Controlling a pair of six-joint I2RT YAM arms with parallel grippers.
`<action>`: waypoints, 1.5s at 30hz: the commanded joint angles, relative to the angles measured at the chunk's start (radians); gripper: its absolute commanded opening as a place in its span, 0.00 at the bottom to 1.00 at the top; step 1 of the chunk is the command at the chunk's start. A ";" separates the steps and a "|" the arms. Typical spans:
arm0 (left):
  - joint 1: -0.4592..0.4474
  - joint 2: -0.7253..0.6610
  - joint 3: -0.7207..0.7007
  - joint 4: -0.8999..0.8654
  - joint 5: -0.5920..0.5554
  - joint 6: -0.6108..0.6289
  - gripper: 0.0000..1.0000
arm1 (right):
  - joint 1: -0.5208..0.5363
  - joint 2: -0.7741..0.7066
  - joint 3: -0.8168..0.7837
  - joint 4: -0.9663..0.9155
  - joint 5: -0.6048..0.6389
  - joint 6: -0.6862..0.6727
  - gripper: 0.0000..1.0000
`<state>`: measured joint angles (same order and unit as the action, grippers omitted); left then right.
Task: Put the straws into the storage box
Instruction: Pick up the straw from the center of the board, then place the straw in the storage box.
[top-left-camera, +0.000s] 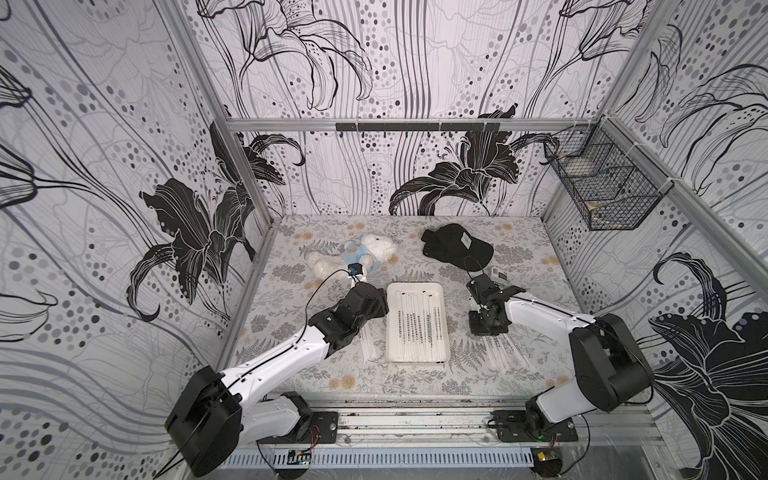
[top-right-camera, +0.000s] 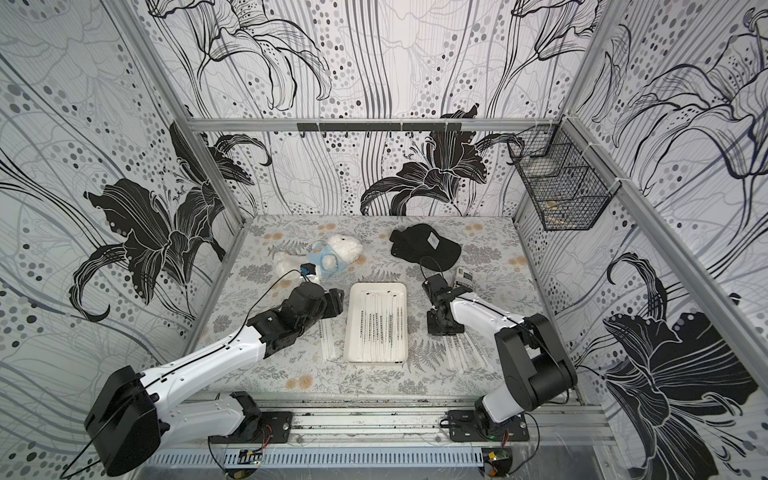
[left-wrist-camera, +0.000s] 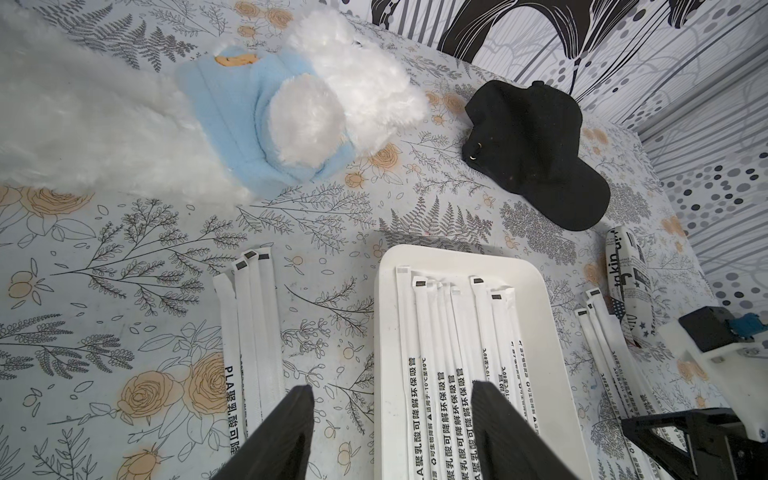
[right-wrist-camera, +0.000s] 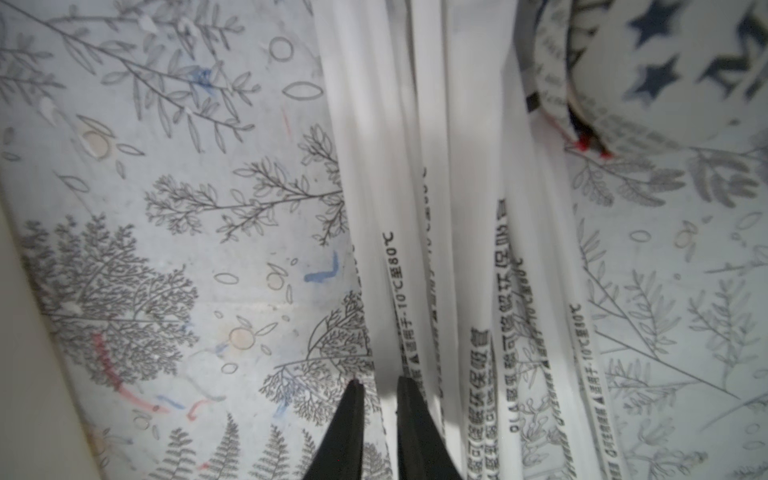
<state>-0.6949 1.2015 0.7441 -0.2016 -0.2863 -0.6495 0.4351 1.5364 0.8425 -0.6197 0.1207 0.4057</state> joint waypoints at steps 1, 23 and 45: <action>-0.003 0.006 -0.002 0.043 0.010 0.001 0.65 | 0.001 0.011 -0.021 0.008 0.016 -0.013 0.17; 0.044 -0.043 -0.034 0.013 0.002 -0.005 0.64 | 0.128 -0.171 0.069 0.025 -0.268 0.239 0.07; 0.099 -0.094 -0.118 0.010 0.024 -0.056 0.63 | 0.523 0.253 0.415 0.235 0.001 0.563 0.05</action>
<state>-0.6052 1.1179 0.6479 -0.2165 -0.2741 -0.7013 0.9482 1.7782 1.2457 -0.3874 0.1238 0.9443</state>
